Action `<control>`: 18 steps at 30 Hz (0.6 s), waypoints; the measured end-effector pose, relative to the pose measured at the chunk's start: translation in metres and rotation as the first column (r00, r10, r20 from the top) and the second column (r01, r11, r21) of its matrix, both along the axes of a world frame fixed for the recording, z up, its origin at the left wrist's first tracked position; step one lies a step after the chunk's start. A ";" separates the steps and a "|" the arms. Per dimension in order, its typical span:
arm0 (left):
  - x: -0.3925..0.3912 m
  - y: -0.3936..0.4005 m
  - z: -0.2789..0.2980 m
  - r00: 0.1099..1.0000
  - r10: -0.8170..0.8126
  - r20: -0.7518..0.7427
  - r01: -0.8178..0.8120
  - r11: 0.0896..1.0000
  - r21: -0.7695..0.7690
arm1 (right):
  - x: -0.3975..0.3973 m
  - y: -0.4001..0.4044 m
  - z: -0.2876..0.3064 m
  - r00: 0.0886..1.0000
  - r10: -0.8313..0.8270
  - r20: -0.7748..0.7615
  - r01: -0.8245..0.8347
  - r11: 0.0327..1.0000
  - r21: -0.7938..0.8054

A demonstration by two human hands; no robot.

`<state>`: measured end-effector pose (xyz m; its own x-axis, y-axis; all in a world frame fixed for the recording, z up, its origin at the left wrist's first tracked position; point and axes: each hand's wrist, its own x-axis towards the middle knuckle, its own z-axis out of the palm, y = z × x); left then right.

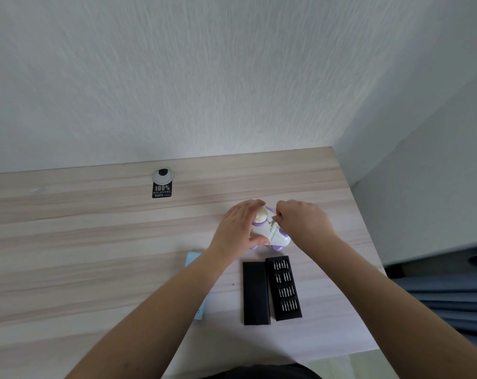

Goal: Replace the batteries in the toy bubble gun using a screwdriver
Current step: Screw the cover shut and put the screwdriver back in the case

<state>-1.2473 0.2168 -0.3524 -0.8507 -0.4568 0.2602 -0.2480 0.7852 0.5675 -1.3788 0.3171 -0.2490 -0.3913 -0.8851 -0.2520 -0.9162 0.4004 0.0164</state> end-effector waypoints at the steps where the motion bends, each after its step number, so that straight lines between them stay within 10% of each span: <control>1: 0.000 0.000 0.000 1.000 0.000 0.001 0.000 1.000 0.002 | 0.001 -0.002 0.002 1.000 -0.008 -0.025 0.008 1.000 0.029; 18: 0.001 0.000 -0.001 1.000 -0.006 -0.005 0.006 1.000 0.000 | -0.002 -0.004 0.002 1.000 0.024 -0.019 -0.023 0.997 0.070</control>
